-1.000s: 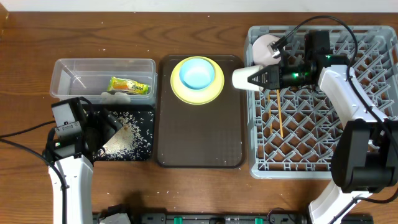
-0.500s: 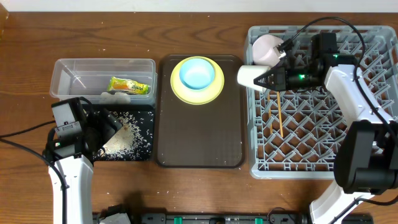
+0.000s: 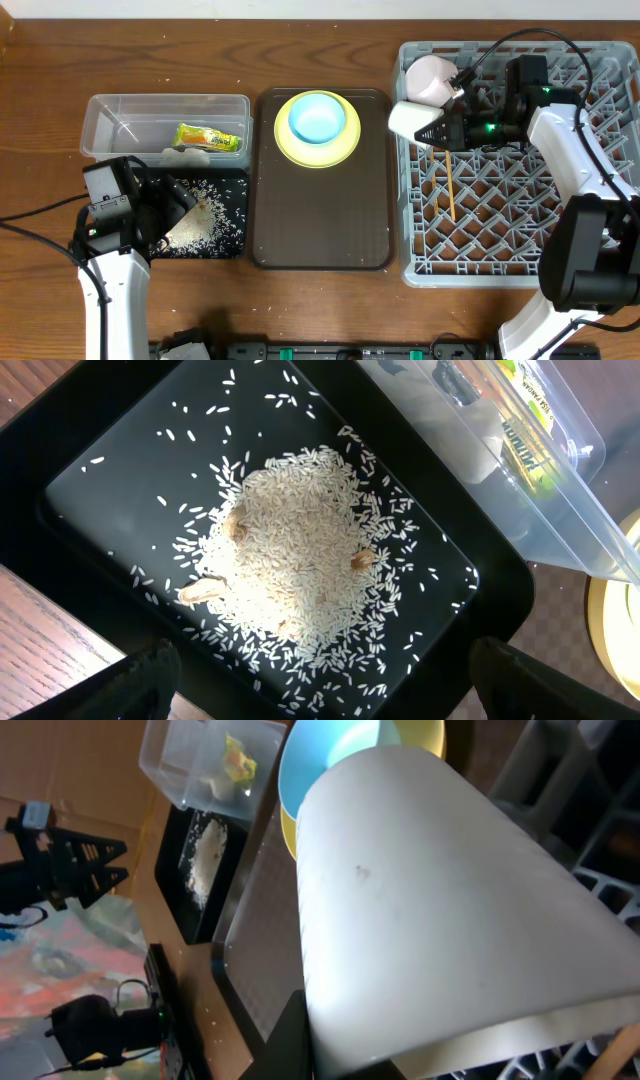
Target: Sort waste into correct bins and load items into the dishwasher rack
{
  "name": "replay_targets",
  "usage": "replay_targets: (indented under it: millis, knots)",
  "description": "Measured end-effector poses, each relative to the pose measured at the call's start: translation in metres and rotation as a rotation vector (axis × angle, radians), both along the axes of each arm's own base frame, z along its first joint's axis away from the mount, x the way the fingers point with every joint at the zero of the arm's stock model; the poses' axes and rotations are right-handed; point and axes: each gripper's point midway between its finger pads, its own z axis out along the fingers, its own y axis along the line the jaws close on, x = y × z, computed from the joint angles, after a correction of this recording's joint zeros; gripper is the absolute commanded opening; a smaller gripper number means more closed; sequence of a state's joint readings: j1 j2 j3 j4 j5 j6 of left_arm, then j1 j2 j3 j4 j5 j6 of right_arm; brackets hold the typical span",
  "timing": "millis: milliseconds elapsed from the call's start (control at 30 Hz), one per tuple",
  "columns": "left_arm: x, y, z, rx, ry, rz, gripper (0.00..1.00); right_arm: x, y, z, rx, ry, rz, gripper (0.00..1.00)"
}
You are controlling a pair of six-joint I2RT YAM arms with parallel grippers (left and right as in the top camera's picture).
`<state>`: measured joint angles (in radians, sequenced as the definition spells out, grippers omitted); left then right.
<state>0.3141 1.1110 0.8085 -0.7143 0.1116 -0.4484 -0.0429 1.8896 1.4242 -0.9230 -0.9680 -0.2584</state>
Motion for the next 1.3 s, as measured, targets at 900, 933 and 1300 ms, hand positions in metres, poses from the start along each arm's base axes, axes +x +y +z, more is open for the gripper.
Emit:
replay_targets:
  millis: [900,933,1300]
  knots:
    - [0.0,0.0,0.0,0.0,0.0,0.0,0.95,0.001,0.004,-0.007,-0.082,-0.069,0.049,0.04]
    - [0.0,0.0,0.0,0.0,0.0,0.0,0.95,0.001,0.004,-0.007,-0.087,-0.069,0.051,0.04]
    - [0.0,0.0,0.0,0.0,0.0,0.0,0.95,-0.002,0.0,-0.013,-0.118,-0.062,0.056,0.05]
